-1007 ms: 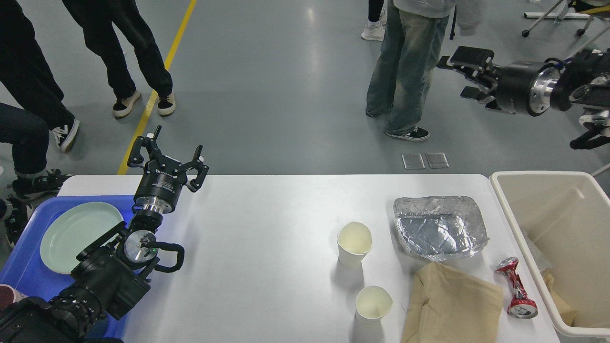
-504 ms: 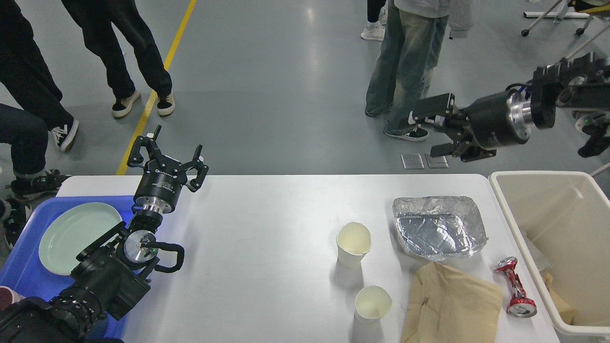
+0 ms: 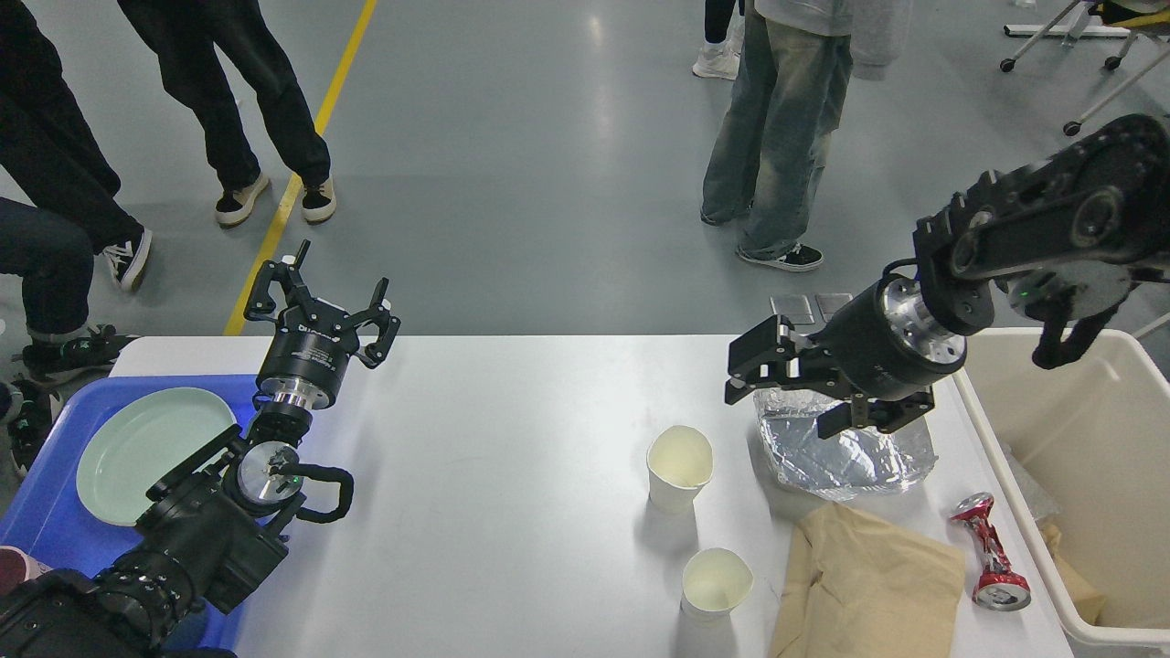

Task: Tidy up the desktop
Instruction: 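Lower the right gripper toward the beige cloth near the white bin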

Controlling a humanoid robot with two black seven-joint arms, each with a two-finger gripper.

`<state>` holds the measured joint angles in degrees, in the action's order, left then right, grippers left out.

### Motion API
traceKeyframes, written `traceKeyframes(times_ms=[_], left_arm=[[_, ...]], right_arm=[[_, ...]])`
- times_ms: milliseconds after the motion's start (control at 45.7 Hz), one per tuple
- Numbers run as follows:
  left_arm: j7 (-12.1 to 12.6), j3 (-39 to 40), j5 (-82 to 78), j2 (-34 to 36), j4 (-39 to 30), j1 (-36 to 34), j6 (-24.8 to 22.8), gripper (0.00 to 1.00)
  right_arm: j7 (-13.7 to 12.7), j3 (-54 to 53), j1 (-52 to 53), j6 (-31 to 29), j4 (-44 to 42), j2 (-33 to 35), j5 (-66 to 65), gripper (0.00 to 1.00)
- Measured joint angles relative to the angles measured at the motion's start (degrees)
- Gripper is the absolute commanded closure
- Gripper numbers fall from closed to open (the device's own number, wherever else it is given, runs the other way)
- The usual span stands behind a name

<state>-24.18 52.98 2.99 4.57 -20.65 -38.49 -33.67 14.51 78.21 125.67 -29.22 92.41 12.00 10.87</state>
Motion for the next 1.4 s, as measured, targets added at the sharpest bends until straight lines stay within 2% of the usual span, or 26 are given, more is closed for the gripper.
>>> traceKeyframes(times_ms=[197,394,591,788,1007,1248,1401], left_arm=[[0.00,0.01,-0.01,0.00,0.00,0.00,0.00,0.03],[0.00,0.02,0.00,0.00,0.00,0.00,0.00,0.03],[0.00,0.02,0.00,0.00,0.00,0.00,0.00,0.03],[0.00,0.02,-0.01,0.00,0.00,0.00,0.00,0.03],[0.00,0.02,-0.01,0.00,0.00,0.01,-0.07,0.03],[0.01,0.02,0.00,0.00,0.00,0.01,-0.10,0.03],[0.01,0.02,-0.01,0.00,0.00,0.01,-0.10,0.03]], right_arm=[[0.00,6.14,-1.12,-0.26,2.70,4.36,0.17,0.00],[0.27,7.10,-4.91,-0.30,3.47,9.56,0.05,0.00],[0.00,8.76,-5.23,0.52,7.01,10.85,-0.22,0.00],[-0.08,9.32,-7.85,4.06,7.59,9.68,0.32,0.00],[-0.02,8.19,-16.10,12.04,7.60,9.09,7.51,0.00],[0.30,3.50,-19.84,15.18,7.60,8.90,11.49,0.00],[0.45,0.16,-24.69,20.20,7.59,4.88,11.55,0.00]])
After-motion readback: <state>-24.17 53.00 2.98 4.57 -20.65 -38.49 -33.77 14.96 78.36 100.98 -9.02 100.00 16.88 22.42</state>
